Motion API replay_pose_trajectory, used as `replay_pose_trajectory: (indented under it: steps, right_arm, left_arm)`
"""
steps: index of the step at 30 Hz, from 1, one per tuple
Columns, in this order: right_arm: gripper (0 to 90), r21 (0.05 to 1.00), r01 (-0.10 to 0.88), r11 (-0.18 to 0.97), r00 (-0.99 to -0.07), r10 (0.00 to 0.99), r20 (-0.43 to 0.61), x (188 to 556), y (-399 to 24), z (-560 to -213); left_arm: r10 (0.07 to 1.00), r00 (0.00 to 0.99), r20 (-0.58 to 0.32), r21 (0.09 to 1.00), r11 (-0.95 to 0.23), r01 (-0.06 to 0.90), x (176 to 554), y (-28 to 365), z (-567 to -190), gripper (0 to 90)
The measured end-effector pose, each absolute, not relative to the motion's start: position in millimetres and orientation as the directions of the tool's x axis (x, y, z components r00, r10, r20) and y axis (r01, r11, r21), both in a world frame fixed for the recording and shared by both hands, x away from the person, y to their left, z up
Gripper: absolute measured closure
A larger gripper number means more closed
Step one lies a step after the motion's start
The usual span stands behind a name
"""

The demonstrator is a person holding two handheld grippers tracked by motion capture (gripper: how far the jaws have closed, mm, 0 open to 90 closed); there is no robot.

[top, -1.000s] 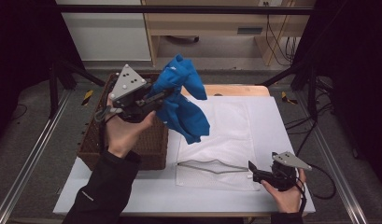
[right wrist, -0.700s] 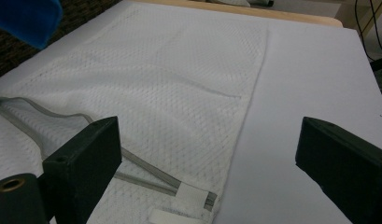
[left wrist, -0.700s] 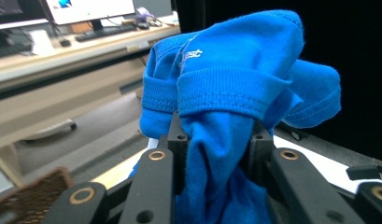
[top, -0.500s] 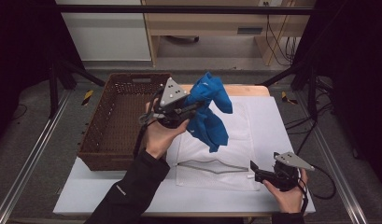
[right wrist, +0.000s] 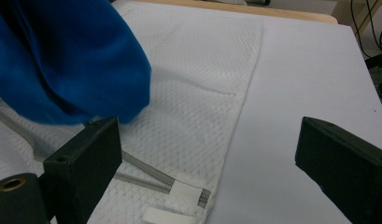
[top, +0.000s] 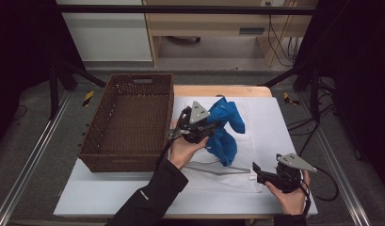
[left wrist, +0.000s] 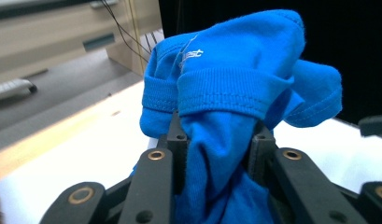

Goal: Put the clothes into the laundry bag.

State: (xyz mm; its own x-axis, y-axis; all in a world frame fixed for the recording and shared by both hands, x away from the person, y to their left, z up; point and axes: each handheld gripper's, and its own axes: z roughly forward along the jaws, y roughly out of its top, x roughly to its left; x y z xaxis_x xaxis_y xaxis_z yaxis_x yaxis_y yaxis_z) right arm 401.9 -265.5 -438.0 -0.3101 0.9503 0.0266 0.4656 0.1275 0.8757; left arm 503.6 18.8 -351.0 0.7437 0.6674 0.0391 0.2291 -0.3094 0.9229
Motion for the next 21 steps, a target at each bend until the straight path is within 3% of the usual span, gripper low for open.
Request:
replay_pose_trajectory:
  steps: [21]
  right_arm:
    - [7.7,0.874,0.470,0.123,-0.306,0.951,0.031,403,-265,-440]
  left_arm:
    - [0.650,0.759,0.030,0.851,-0.415,0.322,517,-10,-437,60.1]
